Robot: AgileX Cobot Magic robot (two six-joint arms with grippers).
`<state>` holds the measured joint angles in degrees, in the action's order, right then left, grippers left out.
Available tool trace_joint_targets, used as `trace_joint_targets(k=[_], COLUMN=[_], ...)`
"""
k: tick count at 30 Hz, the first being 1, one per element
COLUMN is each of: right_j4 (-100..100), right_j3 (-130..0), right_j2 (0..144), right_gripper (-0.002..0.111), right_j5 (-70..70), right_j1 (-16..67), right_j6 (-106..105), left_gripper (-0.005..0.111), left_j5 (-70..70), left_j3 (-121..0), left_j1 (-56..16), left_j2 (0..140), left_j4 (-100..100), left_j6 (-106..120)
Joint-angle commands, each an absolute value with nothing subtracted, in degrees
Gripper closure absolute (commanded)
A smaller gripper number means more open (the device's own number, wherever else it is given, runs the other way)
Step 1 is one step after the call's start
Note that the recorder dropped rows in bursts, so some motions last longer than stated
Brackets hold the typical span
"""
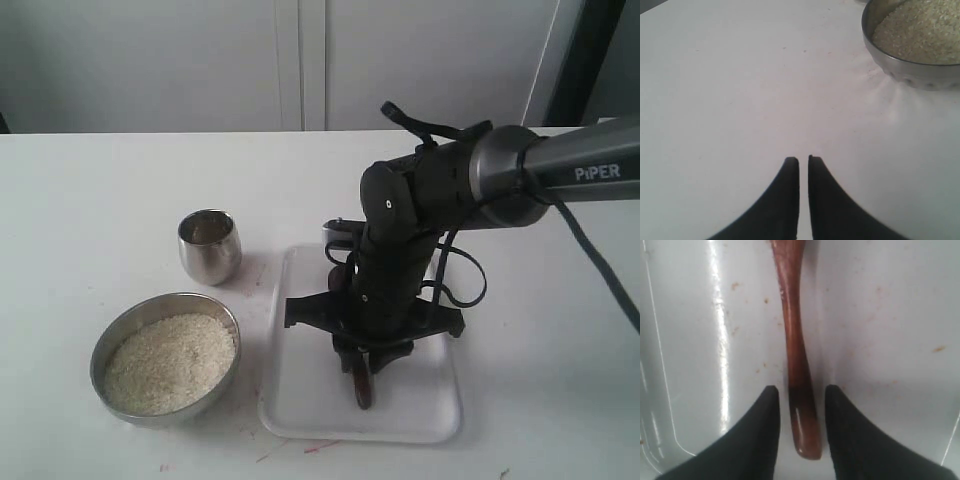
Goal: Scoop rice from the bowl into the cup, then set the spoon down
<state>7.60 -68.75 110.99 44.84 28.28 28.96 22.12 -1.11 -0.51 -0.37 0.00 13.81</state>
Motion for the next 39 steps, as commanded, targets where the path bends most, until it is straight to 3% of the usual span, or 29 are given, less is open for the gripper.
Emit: trace_joint_targets(k=[1,11,18,39], right_j4=[7.6,6.4,3.6,-20.8], right_j3=[-68.6,-68.7,-68.7,-68.6], right_j2=[111.0,106.6,96.8,61.1], right_gripper=[0.077,0.082,0.108,0.108], right_j5=[44.5,40.3,33.6,24.3], right_j1=[28.0,28.0,28.0,28.0], right_j6=[28.2,27.6,23.6,23.5], left_gripper=[0.092,0.092,0.092,0.092], left_j5=[24.9,24.9,24.9,24.9], left_j3=[-0.6,-0.6,-0.6,-0.6], left_j1=[-0.7,-0.7,-0.7,-0.7], left_j2=[0.0,0.0,0.0,0.0], left_j4=[-0.3,-0.3,-0.3,-0.3], left_j6=[13.5,13.5,13.5,13.5])
